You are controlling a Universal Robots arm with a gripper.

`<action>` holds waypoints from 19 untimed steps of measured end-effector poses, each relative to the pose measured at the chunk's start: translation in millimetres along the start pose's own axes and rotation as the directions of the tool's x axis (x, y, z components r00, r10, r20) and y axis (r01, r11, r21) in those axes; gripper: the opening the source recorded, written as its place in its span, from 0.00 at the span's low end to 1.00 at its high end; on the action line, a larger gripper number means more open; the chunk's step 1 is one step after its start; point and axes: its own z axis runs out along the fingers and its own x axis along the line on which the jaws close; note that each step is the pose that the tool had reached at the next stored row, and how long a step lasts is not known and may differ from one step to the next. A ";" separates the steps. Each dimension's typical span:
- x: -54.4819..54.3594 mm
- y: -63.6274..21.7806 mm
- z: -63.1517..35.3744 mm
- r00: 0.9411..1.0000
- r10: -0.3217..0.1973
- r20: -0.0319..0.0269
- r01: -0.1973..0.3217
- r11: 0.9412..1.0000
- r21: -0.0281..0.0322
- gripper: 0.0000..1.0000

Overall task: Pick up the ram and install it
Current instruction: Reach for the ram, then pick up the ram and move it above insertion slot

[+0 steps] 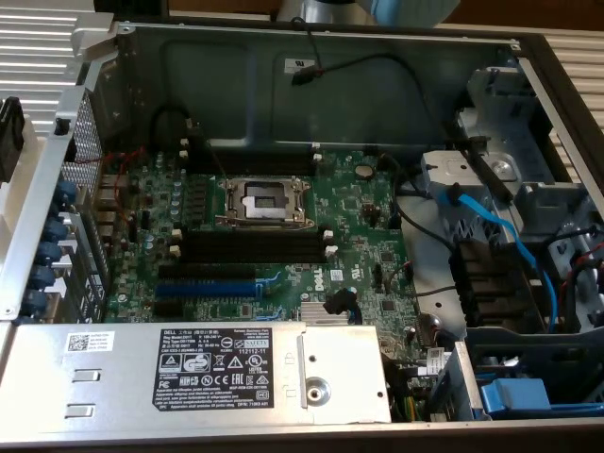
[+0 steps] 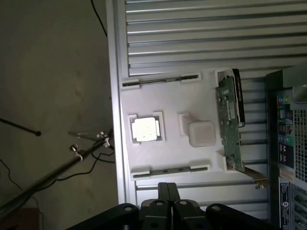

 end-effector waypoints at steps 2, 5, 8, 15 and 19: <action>0.0 0.0 0.0 1.000 0.000 0.000 0.000 1.000 0.000 0.10; 0.0 0.0 0.0 1.000 0.000 0.000 0.000 1.000 0.000 0.10; 0.0 0.0 0.0 1.000 0.000 0.000 0.000 1.000 0.000 0.10; 0.1 0.0 0.1 1.000 0.000 0.000 0.000 1.000 0.000 0.10; 4.4 -0.3 0.1 1.000 0.000 0.005 0.000 1.000 0.000 0.10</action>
